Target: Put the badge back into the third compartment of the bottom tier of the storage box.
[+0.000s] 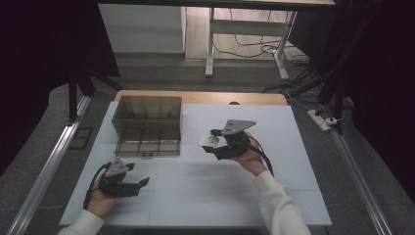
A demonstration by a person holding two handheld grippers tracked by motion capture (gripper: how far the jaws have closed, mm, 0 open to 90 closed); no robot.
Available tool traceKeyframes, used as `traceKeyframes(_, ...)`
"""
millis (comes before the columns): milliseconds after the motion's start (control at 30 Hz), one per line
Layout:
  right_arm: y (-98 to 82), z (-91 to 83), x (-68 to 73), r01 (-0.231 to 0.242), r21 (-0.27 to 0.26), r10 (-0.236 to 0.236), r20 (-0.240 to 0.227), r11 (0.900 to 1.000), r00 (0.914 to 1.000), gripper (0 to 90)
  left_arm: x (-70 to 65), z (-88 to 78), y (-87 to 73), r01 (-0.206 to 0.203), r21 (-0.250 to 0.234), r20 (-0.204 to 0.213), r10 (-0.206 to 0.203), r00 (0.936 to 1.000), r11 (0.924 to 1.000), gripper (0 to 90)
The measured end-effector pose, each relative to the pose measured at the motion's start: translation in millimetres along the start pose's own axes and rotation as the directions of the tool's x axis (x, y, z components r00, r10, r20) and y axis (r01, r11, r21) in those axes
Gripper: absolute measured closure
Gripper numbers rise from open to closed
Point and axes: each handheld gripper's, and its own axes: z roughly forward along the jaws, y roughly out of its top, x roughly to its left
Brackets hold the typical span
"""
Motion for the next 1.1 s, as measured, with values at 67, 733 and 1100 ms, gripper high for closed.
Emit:
traceKeyframes(67, 1.3, 3.1, 1.1, 0.003, 0.003, -0.003, -0.007, 1.0, 1.0, 32.7, 0.1, -0.1, -0.1, 0.001, 0.0, 0.0, -0.001, 1.0, 1.0, 18.9)
traceKeyframes(733, 19.3, 35.4, 14.7, 0.015, -0.007, -0.016, -0.092, 1.0, 0.9956, 32.7, -0.5, -0.9, 0.2, 0.0, -0.005, -0.003, 0.0, 1.0, 1.0, 18.8)
traceKeyframes(1100, 26.2, 58.0, 8.8, 0.01, 0.012, -0.008, -0.106, 1.0, 0.9943, 32.6, -0.9, -0.1, 0.0, -0.002, 0.0, 0.0, 0.002, 1.0, 1.0, 18.8)
